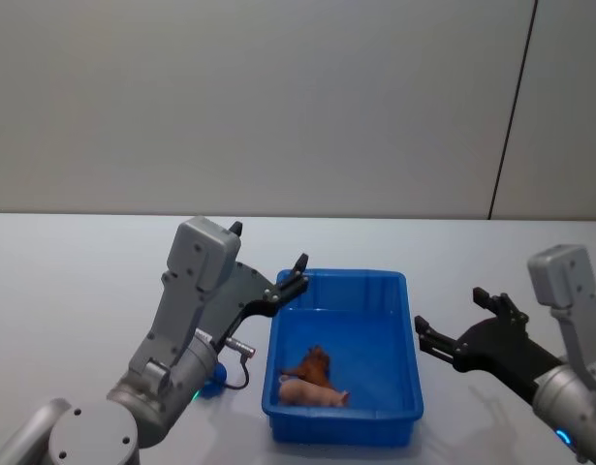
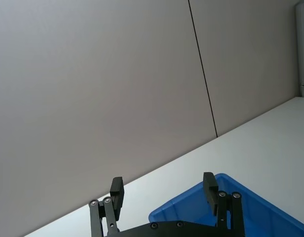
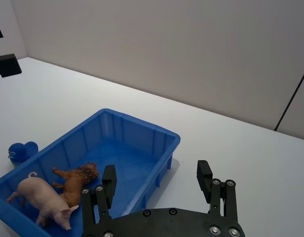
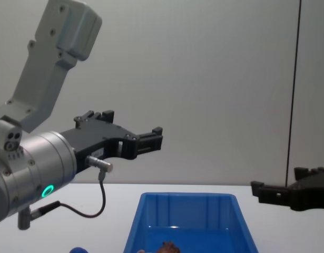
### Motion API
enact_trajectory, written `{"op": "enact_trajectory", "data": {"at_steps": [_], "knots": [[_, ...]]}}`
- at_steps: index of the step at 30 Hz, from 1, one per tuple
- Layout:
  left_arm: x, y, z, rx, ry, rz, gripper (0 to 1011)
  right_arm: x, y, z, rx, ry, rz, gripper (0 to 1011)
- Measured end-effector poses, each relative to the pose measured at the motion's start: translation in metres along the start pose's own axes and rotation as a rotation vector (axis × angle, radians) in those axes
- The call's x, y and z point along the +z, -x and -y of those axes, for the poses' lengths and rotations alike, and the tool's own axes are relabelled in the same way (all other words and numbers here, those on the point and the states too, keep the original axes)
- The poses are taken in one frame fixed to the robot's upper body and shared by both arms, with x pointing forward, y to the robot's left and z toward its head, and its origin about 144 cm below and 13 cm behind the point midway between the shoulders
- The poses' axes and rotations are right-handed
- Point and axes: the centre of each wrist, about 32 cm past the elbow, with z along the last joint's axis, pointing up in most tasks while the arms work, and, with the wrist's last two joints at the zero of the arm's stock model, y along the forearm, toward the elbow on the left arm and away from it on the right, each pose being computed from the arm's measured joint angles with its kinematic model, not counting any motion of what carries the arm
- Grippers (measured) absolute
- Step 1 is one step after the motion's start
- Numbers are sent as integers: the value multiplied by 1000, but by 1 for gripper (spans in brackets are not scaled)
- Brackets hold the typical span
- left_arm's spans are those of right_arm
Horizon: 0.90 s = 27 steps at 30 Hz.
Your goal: Pick up the two dolls from the table and place them into the box.
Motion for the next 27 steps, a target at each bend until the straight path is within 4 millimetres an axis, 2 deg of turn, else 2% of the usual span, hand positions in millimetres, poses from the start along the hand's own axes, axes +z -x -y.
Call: {"op": "enact_trajectory", "data": {"at_steps": [12, 27], "knots": [[-8, -4, -14, 27, -59, -22, 1003, -2, -9, 9, -17, -11, -3, 1001], [-31, -18, -40, 48, -141, -90, 1003, -2, -12, 12, -24, -16, -4, 1001]]}}
